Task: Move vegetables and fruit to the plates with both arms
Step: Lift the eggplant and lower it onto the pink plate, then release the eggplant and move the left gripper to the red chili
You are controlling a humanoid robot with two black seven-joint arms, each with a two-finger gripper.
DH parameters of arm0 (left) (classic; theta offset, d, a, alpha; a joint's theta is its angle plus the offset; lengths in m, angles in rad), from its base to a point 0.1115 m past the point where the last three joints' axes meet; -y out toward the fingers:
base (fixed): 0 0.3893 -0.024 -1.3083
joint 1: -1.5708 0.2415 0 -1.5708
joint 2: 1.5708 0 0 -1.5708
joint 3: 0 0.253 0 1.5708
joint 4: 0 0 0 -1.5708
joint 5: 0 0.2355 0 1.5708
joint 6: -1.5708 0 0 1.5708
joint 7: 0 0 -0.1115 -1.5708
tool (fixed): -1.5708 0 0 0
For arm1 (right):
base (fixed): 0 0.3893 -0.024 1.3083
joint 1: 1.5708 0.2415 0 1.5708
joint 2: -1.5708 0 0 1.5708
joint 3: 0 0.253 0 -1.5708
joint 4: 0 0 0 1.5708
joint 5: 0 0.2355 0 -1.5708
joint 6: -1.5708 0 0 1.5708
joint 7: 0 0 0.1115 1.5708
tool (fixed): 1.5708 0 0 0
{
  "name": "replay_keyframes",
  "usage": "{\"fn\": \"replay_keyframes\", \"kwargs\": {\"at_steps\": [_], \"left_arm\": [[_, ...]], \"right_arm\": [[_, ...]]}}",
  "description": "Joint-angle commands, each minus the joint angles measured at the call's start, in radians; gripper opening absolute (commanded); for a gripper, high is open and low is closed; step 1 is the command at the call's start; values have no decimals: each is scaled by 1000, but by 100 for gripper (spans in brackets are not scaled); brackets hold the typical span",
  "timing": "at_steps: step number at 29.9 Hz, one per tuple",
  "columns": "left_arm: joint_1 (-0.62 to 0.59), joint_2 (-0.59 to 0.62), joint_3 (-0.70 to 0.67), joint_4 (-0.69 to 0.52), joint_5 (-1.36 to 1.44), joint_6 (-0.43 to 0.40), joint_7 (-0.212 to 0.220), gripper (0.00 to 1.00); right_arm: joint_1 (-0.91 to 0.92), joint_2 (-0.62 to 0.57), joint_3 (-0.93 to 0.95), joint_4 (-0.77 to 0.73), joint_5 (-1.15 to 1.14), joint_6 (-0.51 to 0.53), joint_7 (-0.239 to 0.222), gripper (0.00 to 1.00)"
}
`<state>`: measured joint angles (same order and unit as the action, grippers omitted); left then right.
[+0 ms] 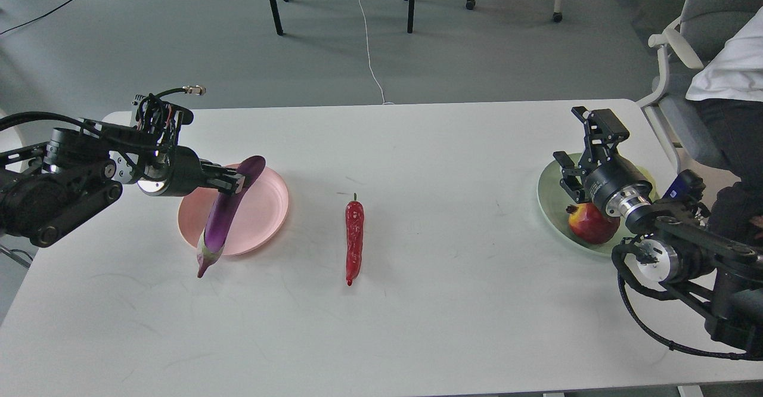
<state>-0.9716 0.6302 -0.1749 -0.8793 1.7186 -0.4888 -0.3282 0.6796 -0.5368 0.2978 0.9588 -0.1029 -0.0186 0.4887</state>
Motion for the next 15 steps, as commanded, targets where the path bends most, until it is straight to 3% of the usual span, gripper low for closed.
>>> {"fn": "replay_keyframes", "kwargs": {"at_steps": [1,7,12,15], "left_arm": [[5,-10,0,52,-7,18,-2,18],[25,-27,-3,74,-10,44,-3,22],[25,-29,-2,74,-8,45,-11,52],[25,-27,-3,74,-7,50,-11,80]], "right_arm": [[0,0,0,0,0,0,0,98],[-3,-2,0,0,0,0,0,98],[-3,0,0,0,0,0,0,98],[-3,0,0,0,0,0,0,98]]}}
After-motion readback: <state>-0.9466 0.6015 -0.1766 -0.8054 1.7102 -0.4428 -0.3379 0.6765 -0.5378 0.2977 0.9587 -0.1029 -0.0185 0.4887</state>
